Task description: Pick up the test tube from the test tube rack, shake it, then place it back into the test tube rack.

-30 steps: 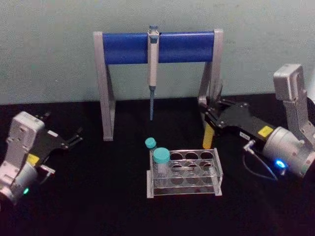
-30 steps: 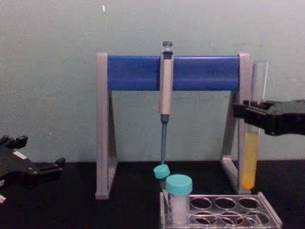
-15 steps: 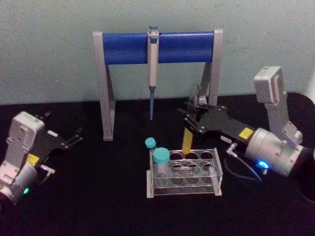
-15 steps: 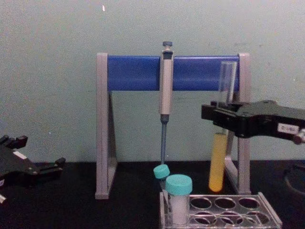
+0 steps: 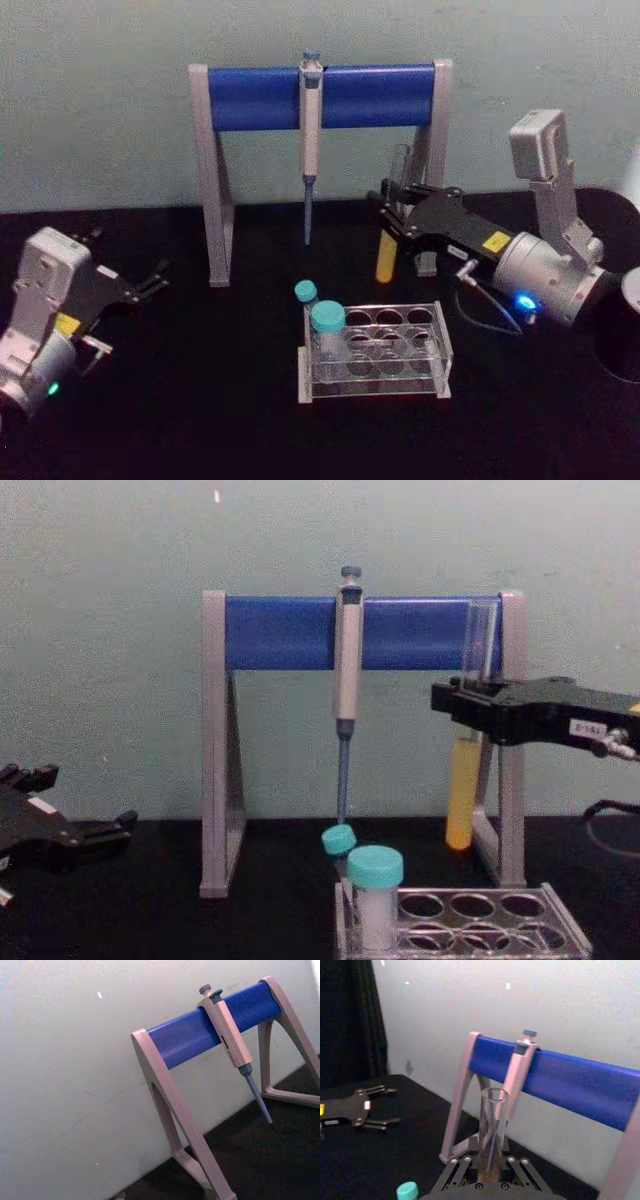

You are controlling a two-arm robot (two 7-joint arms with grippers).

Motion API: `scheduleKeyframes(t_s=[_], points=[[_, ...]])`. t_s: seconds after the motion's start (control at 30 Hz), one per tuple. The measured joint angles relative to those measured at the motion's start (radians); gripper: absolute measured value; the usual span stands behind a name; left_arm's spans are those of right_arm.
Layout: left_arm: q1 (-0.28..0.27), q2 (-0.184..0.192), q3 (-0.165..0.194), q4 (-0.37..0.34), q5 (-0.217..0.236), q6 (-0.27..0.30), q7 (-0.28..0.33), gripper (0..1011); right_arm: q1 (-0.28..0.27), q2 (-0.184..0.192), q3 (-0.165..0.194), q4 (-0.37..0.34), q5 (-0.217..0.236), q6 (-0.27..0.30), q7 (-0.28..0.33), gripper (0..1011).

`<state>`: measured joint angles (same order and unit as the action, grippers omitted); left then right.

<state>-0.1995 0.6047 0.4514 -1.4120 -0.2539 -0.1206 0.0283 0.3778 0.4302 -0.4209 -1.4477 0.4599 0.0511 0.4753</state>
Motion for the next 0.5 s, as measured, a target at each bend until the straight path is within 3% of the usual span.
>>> scheduleKeyframes(t_s=[0.5], points=[[0.000,0.000,0.000,0.000,0.000,0.000,0.000,1010,-0.031,0.005,0.034,-0.022,-0.007,0.007,-0.035,232]])
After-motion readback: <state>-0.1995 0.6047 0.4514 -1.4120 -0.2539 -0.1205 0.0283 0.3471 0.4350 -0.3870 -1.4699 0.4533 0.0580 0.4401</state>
